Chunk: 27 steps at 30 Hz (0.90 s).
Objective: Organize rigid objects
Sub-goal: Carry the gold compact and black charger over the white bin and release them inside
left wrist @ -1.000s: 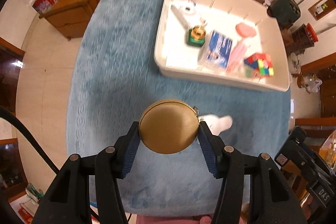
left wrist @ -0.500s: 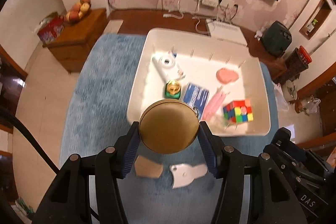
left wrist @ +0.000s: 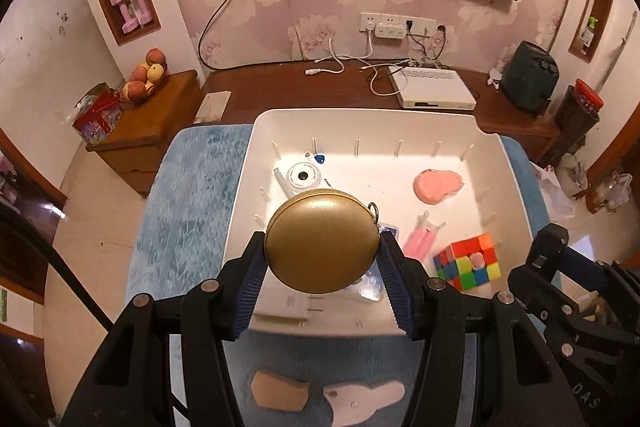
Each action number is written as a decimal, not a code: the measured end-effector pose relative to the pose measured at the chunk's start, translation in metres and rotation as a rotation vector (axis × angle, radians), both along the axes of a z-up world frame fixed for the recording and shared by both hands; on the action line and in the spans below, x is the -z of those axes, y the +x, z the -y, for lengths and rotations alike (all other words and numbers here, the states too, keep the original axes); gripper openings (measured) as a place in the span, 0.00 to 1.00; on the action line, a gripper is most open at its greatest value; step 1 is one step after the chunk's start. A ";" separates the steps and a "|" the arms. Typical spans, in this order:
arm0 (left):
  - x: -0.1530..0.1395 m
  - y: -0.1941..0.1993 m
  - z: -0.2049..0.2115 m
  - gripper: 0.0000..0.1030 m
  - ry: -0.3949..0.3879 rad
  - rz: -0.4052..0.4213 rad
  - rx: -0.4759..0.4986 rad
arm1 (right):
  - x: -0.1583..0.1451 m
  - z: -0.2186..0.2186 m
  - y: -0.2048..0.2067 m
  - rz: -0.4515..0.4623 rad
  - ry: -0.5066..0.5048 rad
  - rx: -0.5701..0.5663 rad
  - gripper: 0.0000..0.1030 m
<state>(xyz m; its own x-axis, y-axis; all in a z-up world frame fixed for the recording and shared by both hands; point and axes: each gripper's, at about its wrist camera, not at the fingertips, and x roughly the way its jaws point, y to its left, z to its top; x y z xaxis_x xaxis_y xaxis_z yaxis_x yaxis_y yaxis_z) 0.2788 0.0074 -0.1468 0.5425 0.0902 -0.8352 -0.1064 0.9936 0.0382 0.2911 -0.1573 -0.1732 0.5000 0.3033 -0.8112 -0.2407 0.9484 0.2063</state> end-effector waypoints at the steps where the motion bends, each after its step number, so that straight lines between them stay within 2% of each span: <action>1: 0.002 0.003 0.001 0.57 0.005 -0.001 -0.002 | 0.003 0.000 0.003 0.006 0.001 0.000 0.53; 10: 0.023 0.021 0.005 0.57 0.071 -0.015 -0.003 | 0.025 -0.002 0.019 0.030 0.031 0.006 0.53; 18: 0.032 0.026 0.003 0.58 0.063 -0.037 -0.007 | 0.039 0.001 0.027 -0.005 0.036 0.016 0.55; 22: 0.026 0.023 0.001 0.73 0.077 -0.015 -0.018 | 0.038 0.004 0.027 -0.001 0.055 0.033 0.57; 24: 0.020 0.022 -0.002 0.77 0.083 0.003 -0.028 | 0.035 0.005 0.026 0.012 0.055 0.040 0.60; 27: 0.013 0.018 -0.006 0.78 0.086 0.017 -0.043 | 0.029 0.007 0.023 0.025 0.060 0.042 0.63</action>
